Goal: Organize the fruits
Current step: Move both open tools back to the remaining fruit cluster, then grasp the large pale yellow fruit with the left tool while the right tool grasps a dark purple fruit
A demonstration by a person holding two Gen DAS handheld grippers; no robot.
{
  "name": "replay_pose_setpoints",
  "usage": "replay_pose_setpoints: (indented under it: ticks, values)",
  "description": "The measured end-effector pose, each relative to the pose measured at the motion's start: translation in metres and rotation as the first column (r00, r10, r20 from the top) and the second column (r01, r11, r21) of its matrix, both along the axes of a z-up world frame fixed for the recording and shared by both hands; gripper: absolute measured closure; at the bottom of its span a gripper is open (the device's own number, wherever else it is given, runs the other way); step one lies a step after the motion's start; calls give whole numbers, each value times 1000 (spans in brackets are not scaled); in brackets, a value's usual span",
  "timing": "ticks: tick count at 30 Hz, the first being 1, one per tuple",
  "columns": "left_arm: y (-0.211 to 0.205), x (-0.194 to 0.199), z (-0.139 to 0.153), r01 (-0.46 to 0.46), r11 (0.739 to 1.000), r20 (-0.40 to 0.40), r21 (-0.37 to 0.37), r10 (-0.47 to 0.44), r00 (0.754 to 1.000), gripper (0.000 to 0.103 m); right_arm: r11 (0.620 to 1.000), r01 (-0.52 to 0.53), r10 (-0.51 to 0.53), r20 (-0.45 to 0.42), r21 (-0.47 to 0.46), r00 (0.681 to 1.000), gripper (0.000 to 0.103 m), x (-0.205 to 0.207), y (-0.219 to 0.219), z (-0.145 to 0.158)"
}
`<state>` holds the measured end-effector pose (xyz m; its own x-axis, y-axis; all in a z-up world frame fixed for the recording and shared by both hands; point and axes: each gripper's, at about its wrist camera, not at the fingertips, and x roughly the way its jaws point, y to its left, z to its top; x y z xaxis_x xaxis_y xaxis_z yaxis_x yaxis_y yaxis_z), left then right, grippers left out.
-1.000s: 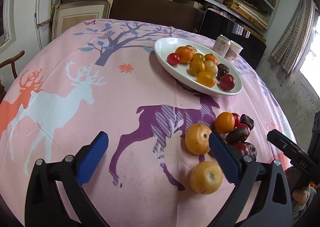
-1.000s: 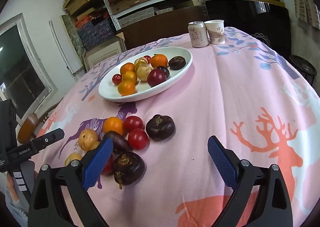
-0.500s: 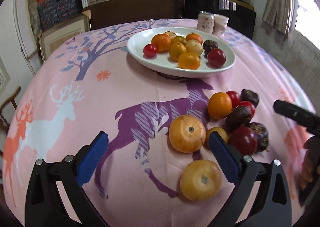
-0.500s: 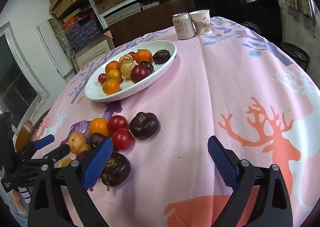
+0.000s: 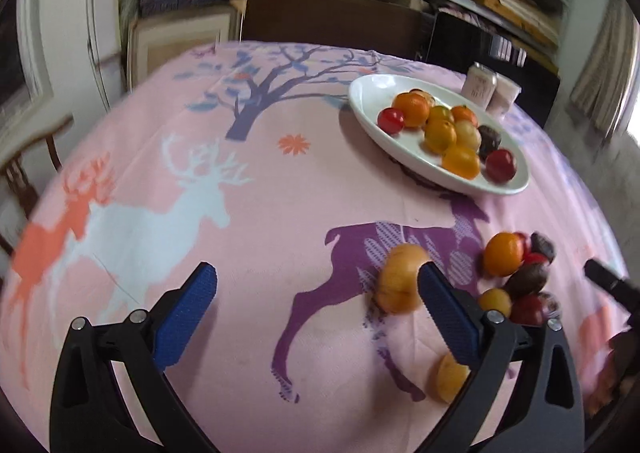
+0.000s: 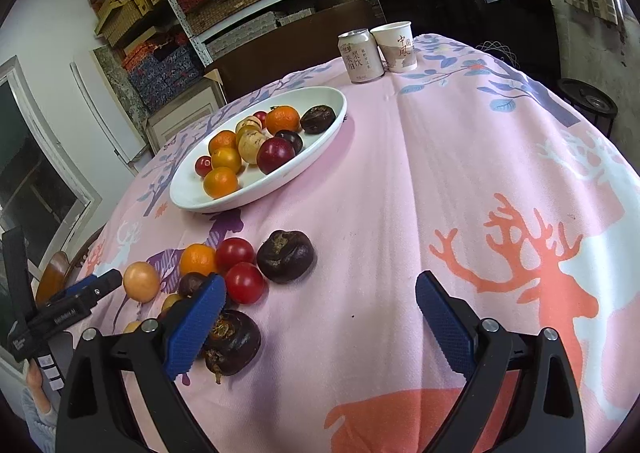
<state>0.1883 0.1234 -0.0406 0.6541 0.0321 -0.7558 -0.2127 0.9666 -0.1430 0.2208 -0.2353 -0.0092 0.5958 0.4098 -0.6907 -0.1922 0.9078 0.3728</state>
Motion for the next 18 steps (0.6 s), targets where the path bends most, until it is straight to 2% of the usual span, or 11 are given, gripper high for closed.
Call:
replay_pose_setpoints:
  ticks: [2, 3, 8, 11, 18]
  values:
    - [4, -1, -1, 17, 996, 12, -86, -16, 1000, 4, 1000, 3, -3, -4, 5, 1000, 6, 0, -1, 0]
    - [2, 0, -2, 30, 995, 11, -93, -29, 1000, 4, 1000, 5, -5, -8, 4, 1000, 6, 1, -1, -1]
    - [-22, 10, -13, 86, 996, -51, 11, -85, 995, 4, 1000, 4, -4, -6, 1, 1000, 6, 1, -1, -1]
    - [-29, 9, -16, 86, 993, -53, 75, -82, 995, 4, 1000, -3, 3, 2, -6, 1000, 6, 1, 0, -1]
    - [-35, 8, -13, 114, 989, -22, 96, -113, 993, 4, 1000, 3, -3, 12, -7, 1000, 6, 0, 0, -1]
